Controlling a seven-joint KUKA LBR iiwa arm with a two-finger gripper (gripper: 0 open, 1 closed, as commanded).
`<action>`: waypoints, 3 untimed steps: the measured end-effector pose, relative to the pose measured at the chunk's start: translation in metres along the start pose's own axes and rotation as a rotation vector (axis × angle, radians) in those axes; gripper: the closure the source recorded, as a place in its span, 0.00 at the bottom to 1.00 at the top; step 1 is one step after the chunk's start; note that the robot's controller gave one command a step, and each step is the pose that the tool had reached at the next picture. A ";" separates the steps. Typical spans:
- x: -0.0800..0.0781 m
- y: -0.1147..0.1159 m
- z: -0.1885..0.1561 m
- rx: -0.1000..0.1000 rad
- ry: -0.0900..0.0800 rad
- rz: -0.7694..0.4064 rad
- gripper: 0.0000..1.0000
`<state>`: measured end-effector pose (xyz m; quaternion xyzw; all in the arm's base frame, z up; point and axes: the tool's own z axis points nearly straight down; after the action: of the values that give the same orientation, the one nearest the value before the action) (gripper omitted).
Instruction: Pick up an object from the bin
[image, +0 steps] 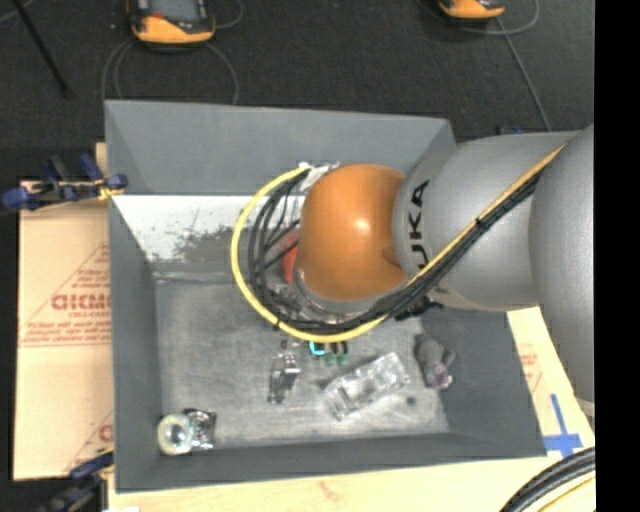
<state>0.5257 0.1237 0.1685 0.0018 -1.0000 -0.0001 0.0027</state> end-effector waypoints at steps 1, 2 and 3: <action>-0.033 -0.095 0.067 0.004 -0.004 -0.100 0.00; 0.023 -0.122 0.094 -0.004 -0.023 -0.078 0.00; 0.023 -0.122 0.094 -0.003 -0.018 -0.078 1.00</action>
Offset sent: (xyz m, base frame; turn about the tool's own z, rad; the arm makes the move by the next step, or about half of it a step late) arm 0.0322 -0.0883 -0.0653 -0.1079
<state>0.5028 0.0013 0.0751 0.0409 -0.9991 -0.0015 -0.0062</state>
